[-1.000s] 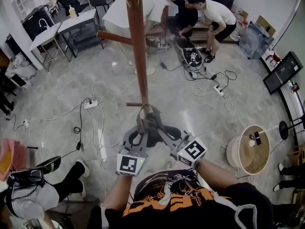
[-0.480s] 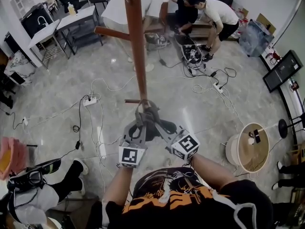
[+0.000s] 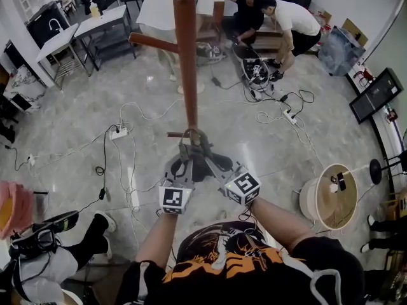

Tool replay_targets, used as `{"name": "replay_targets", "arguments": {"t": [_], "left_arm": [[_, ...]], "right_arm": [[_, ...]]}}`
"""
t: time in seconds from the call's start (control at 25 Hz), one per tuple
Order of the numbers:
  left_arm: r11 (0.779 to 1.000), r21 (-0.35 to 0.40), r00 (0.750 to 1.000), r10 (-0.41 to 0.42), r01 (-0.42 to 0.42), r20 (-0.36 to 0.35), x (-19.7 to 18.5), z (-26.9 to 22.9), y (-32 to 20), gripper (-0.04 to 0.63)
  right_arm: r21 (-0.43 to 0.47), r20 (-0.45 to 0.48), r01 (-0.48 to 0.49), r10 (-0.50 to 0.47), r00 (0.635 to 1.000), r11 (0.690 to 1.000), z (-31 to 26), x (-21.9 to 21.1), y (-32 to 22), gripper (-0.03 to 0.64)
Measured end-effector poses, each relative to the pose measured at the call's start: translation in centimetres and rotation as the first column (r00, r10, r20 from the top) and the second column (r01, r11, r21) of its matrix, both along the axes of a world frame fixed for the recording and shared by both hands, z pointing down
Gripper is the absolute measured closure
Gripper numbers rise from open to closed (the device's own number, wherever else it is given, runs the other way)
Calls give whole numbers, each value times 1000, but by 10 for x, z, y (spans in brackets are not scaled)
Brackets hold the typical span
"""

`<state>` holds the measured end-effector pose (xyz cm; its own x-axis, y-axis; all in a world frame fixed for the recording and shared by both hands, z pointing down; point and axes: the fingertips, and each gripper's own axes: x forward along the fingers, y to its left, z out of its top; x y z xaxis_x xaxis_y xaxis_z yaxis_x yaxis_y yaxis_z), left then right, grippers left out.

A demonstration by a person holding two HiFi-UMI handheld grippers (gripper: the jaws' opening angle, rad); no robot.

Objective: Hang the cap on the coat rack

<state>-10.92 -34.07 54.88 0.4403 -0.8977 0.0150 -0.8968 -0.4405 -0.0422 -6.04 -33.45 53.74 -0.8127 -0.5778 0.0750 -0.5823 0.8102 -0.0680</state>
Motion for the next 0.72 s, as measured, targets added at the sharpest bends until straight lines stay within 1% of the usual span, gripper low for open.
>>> {"name": "replay_targets", "arguments": {"t": [0.24, 0.4, 0.72], "left_arm": [[999, -34, 1000, -7, 8, 25, -7, 16, -18, 565], [998, -54, 1000, -13, 14, 27, -6, 28, -24, 565], [995, -87, 999, -42, 45, 34, -10, 49, -44, 565]], "right_arm": [[-33, -19, -20, 19, 1000, 999, 13, -3, -23, 577], [-58, -26, -28, 26, 999, 998, 25, -2, -30, 577], [-70, -61, -62, 58, 996, 996, 45, -5, -55, 577]]}}
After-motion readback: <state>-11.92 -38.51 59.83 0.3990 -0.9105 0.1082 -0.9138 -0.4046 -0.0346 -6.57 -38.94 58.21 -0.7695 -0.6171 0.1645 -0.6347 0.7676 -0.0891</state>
